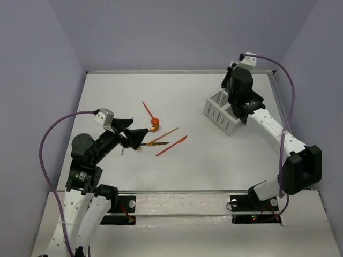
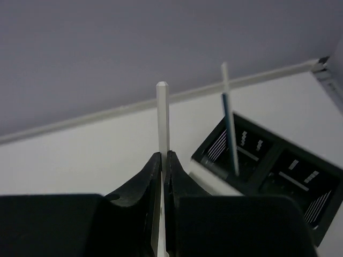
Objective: Sort the eating utensils into containers
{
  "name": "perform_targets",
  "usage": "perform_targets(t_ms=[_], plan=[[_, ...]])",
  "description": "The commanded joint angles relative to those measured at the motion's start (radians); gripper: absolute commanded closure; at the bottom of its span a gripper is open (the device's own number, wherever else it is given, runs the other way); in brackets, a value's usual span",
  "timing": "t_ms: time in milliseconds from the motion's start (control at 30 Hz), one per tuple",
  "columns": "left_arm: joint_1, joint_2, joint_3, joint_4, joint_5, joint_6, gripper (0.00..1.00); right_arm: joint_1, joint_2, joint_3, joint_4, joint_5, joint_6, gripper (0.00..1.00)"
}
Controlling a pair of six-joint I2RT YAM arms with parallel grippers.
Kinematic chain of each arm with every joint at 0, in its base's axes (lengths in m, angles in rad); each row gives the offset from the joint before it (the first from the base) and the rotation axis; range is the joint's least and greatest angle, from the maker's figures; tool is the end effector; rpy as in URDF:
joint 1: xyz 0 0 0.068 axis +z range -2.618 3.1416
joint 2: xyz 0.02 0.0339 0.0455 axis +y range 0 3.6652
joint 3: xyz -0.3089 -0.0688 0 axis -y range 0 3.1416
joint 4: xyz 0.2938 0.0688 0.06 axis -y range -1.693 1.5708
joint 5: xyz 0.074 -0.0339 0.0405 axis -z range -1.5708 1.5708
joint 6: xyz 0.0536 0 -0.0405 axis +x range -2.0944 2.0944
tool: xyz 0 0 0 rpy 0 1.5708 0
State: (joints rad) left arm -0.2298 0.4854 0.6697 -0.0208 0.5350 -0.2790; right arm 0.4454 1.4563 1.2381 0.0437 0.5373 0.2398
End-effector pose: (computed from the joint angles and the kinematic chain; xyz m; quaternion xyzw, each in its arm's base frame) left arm 0.1331 -0.0592 0.3900 0.1861 0.6288 -0.3506 0.6687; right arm 0.3753 0.1488 0.3945 0.0939 0.7522 0.0167 0.6520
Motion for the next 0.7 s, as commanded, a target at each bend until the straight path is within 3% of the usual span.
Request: perform_targets(t_ms=[0,167,333,667], plan=[[-0.006,0.012,0.022,0.048,0.033,-0.008,0.01,-0.146,0.055,0.073,0.263,0.073,-0.077,0.93],[-0.006,0.021,0.025,0.045,0.037,-0.005,0.01,-0.266,0.191,0.21,0.402,0.078,-0.201,0.93],[-0.016,0.035,0.027,0.047,0.042,-0.005,0.01,-0.3,0.352,0.329,0.516,0.082,-0.368,0.93],[-0.016,0.065,0.03,0.055,0.054,0.003,0.01,-0.31,0.515,0.455,0.617,0.087,-0.444,0.93]])
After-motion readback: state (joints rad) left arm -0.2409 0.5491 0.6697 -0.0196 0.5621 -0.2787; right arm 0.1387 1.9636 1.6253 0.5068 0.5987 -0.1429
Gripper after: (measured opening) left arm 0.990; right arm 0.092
